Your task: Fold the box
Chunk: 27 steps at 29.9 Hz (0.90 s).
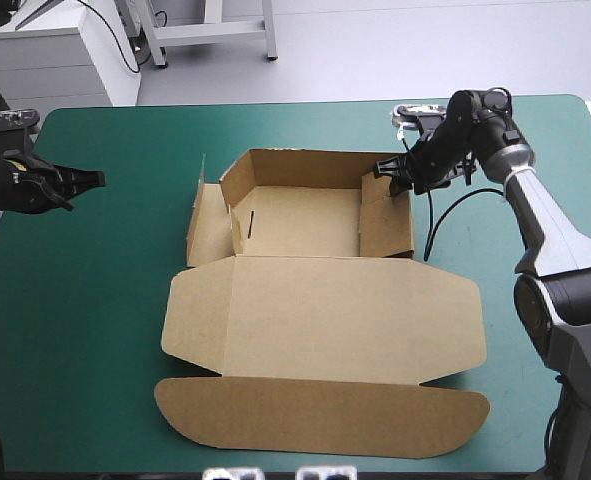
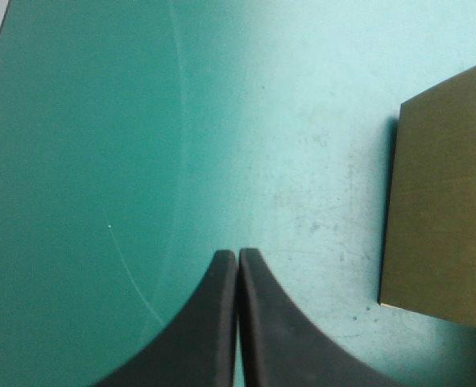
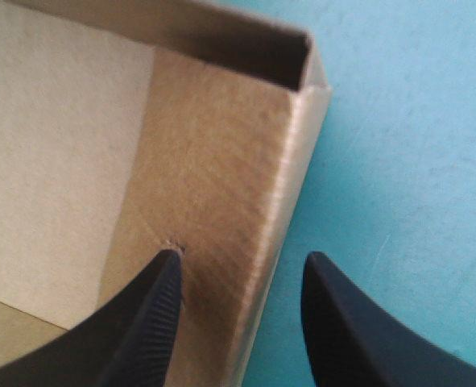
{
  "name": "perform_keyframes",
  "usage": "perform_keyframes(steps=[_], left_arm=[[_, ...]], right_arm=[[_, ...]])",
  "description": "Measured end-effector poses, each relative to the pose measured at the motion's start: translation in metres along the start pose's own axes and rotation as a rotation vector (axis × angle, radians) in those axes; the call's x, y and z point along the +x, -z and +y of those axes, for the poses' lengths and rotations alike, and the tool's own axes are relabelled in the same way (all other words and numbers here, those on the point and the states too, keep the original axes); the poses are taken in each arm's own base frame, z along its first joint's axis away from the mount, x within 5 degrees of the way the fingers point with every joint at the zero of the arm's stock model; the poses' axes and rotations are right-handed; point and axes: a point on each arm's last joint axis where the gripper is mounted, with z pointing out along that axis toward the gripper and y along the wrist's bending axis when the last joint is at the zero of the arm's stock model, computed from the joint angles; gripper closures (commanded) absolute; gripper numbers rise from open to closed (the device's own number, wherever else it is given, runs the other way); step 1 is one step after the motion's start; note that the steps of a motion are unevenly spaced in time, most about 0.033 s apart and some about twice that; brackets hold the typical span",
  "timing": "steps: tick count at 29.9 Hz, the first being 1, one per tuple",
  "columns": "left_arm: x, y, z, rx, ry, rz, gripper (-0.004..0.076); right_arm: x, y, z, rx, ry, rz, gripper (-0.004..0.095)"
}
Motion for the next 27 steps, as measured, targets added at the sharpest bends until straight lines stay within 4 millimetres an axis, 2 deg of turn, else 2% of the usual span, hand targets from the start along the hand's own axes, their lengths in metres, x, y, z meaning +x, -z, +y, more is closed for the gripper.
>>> perform_keyframes(steps=[4,10,13,15,18,21,27], left_arm=[[0.000,0.001,0.006,-0.005,0.000,-0.007,0.0732],[-0.002,0.001,0.008,-0.005,-0.012,-0.029,0.0732],[-0.003,0.001,0.008,-0.004,-0.020,-0.033,0.0732],[-0.003,0.001,0.007,0.000,-0.029,-0.034,0.0732],[-0.003,0.001,0.007,0.005,-0.030,-0.036,0.0732],[-0.003,0.001,0.007,0.007,-0.031,-0.038,0.0732],[-0.003,0.001,0.005,0.031,-0.042,-0.040,0.0732]], right_arm=[[-0.002,0.043,0.009,0.004,0.012,-0.100,0.0464],[0.010,0.105,0.022,-0.008,0.001,-0.225,0.0463],[0.016,0.124,0.026,-0.013,-0.002,-0.263,0.0463],[0.023,0.127,0.026,-0.012,-0.007,-0.254,0.0463],[0.032,0.114,0.023,-0.008,-0.022,-0.195,0.0464],[0.040,0.084,0.016,-0.001,-0.041,-0.096,0.0464],[0.035,0.036,0.010,-0.044,-0.065,-0.033,0.0464]])
